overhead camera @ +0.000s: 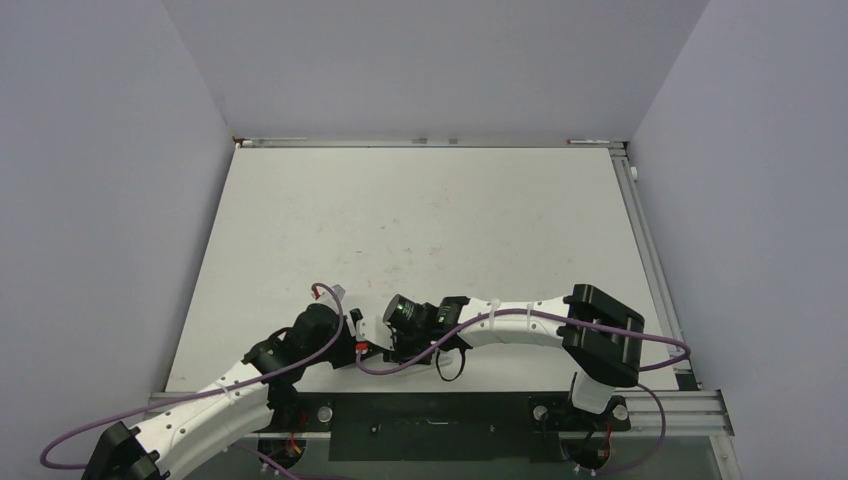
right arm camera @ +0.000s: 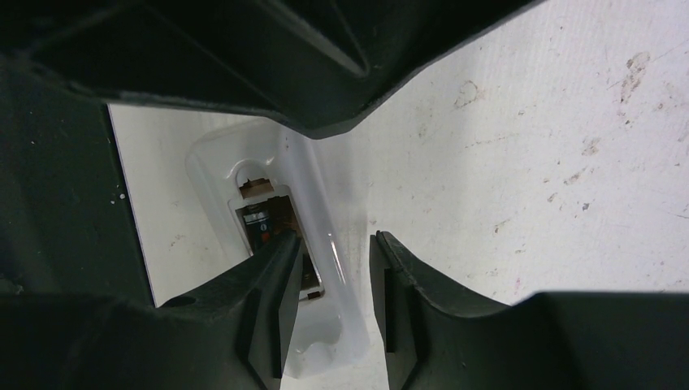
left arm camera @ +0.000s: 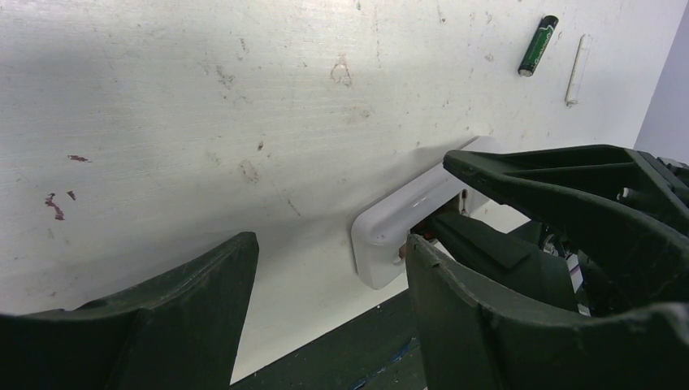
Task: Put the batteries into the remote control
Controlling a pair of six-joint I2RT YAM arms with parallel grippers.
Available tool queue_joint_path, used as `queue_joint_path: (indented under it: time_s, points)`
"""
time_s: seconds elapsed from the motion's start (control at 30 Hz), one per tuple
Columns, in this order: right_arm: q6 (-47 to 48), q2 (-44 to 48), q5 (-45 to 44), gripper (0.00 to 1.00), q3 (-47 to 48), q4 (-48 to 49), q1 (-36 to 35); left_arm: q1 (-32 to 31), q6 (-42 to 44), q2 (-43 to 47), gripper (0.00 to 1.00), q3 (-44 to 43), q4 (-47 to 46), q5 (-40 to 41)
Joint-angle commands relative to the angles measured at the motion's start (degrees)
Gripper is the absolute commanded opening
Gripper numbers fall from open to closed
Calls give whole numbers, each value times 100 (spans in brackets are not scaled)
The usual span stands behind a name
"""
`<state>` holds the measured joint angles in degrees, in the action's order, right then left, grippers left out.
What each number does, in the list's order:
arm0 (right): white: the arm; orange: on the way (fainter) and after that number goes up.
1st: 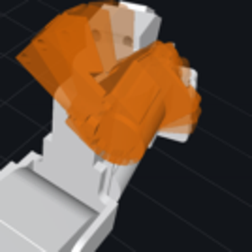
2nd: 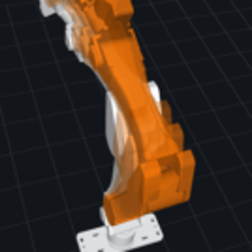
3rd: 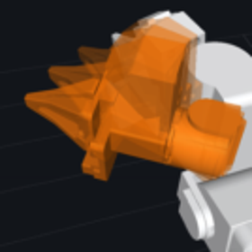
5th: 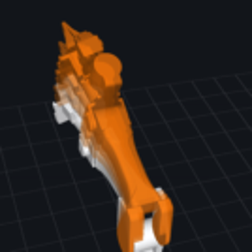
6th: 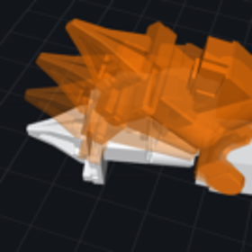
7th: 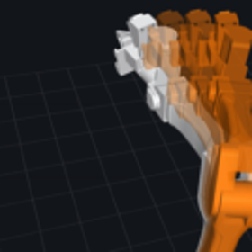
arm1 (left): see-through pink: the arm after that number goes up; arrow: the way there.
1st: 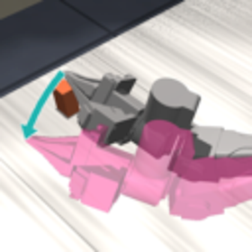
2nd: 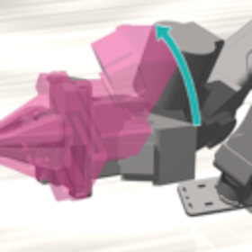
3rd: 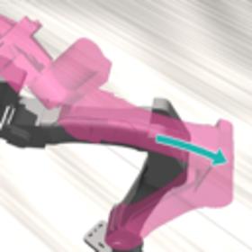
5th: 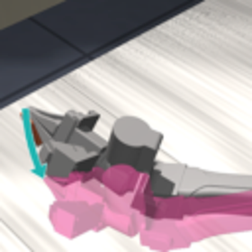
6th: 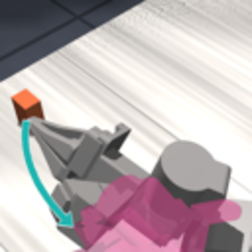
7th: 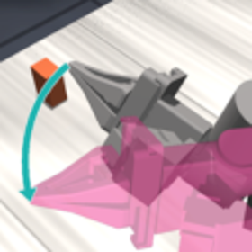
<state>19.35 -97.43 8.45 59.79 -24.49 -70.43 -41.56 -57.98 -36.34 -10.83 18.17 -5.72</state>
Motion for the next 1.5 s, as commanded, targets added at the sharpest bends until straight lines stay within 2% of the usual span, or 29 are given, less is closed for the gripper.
queue_joint_path:
  time_s: [0.0, 0.27, 0.6, 0.93, 1.03, 1.17, 1.3, 1.47]
  points:
    - [-45, 168, -21, 36, 46, 161, 23, 35, 67, -46, 64, 42, -150, -37]
    - [-361, 630, -721, 36, 87, 284, 21, 34, 66, -84, 64, 49, -173, -129]
    - [-1256, 1614, -1433, 35, -334, 398, -28, 25, 67, -162, 64, 75, -281, -329]
    - [-2877, 2401, -1771, 35, -707, 359, -41, -136, -145, -401, 61, 209, -622, -451]
    - [-3485, 2615, -1790, 38, -1121, 829, -41, -245, -207, -514, 60, 207, -713, -431]
    - [-4468, 2760, -2142, 37, -1490, 1128, 10, -419, -294, -717, 58, 200, -883, -404]
    - [-4702, 2792, -1787, 34, -1608, 1196, 89, -594, -374, -893, 55, 184, -942, -357]
    - [-5120, 3000, -1380, 36, -1957, 1536, 222, -694, -470, -919, 51, 203, -999, -317]
